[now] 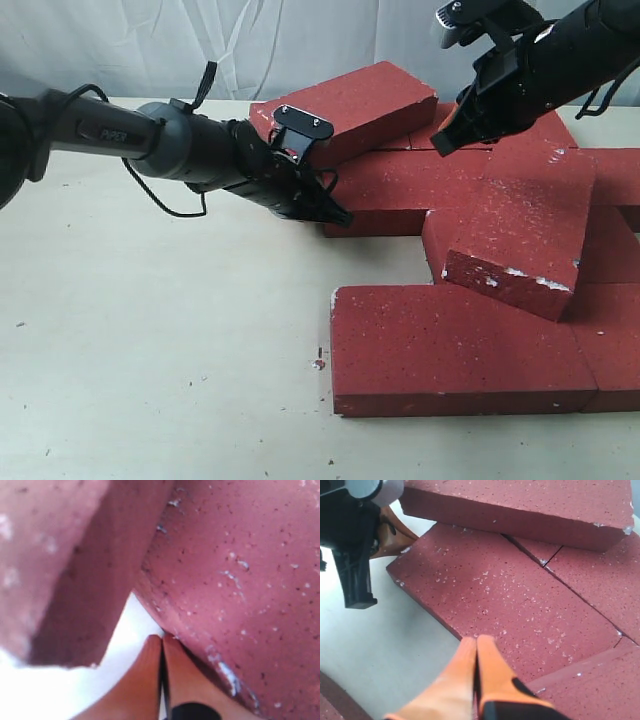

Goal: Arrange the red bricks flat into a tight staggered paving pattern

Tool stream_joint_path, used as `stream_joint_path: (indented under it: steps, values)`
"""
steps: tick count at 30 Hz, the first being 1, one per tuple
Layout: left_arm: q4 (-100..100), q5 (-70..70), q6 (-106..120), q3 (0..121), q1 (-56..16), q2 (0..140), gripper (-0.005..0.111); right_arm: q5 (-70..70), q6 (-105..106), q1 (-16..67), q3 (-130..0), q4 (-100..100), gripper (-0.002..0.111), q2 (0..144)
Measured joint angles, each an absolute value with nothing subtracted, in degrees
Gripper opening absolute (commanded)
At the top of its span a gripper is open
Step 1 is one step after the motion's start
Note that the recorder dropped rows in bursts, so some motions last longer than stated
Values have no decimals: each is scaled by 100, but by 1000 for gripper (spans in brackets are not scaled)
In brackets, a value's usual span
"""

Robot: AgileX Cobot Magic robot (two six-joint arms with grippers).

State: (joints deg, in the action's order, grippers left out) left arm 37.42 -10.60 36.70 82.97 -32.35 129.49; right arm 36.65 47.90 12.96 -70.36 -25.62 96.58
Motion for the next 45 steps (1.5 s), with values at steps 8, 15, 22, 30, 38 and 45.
stream_joint_path:
  steps: [8, 15, 22, 30, 38, 45]
  values:
    - [3574, -1820, 3670, 8351, -2886, 12871, 0, 3608, 4790, 1296, -7036, -2576, -1, 9658]
    - [3666, -2167, 3670, 8351, -2976, 12786, 0, 3533, 4790, 1296, -7036, -2611, -1, 9730]
    - [3700, -1912, 3670, 8351, -3145, 12822, 0, 3316, 4790, 1296, -7036, -2625, -1, 9965]
    - [3503, -1903, 3670, 8339, -3132, 12822, 0, 3221, 4779, 1296, -7036, -2720, -1, 9969]
    - [3336, -2147, 3658, 8351, -2988, 12822, 0, 3139, 4779, 1296, -7036, -2950, -1, 9969]
    - [3237, -2273, 3620, 8372, -2823, 12800, 0, 3054, 4779, 1296, -7036, -3029, -1, 9969]
